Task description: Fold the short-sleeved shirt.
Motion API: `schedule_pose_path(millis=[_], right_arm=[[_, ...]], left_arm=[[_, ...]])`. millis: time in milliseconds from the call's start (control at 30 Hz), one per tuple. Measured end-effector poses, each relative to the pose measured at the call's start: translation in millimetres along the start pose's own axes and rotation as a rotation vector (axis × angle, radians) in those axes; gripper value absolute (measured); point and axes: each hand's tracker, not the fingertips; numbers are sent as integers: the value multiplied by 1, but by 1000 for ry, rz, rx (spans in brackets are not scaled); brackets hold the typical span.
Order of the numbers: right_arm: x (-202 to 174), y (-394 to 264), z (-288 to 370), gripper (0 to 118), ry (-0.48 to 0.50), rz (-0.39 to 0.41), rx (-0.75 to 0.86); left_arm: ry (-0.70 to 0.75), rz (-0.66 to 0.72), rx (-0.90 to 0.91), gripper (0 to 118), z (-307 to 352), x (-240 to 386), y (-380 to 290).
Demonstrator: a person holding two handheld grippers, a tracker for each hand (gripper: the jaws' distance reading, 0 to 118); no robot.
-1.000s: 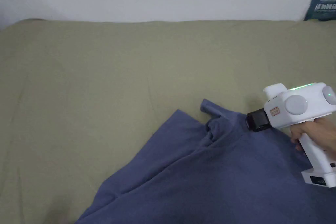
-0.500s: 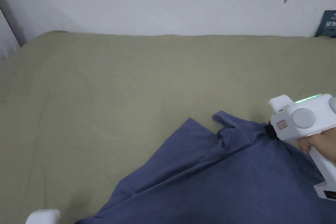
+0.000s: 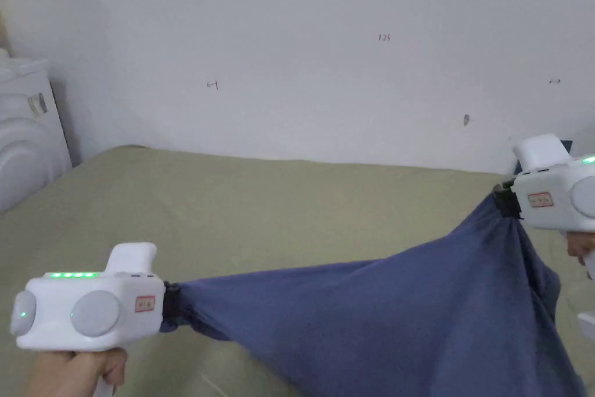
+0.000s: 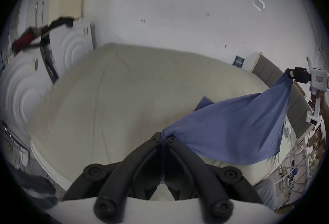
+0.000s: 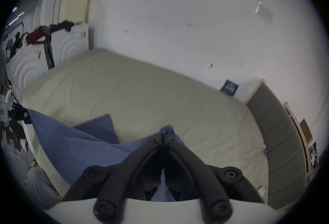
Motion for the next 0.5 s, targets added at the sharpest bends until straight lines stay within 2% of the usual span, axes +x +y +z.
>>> schedule_pose_path(millis=[133, 233, 300, 333, 433, 467, 500], right_arm=[[24, 30, 56, 3, -69, -44, 104], [47, 47, 92, 3, -82, -77, 136], [62, 55, 112, 3, -144, -96, 192], [70, 57, 121, 3, -165, -109, 214], [93, 64, 137, 3, -175, -210, 237], [100, 66, 140, 3, -159, -260, 235], [105, 69, 141, 3, -152, -291, 237]], left_arm=[[26, -20, 85, 0, 28, 30, 57], [27, -7, 139, 0, 48, 44, 101], [28, 5, 168, 0, 59, 52, 127], [10, -4, 168, 0, 41, 39, 88], [52, -56, 211, 0, 40, 37, 88], [59, -53, 210, 0, 66, 59, 154], [59, -58, 210, 0, 66, 59, 157]])
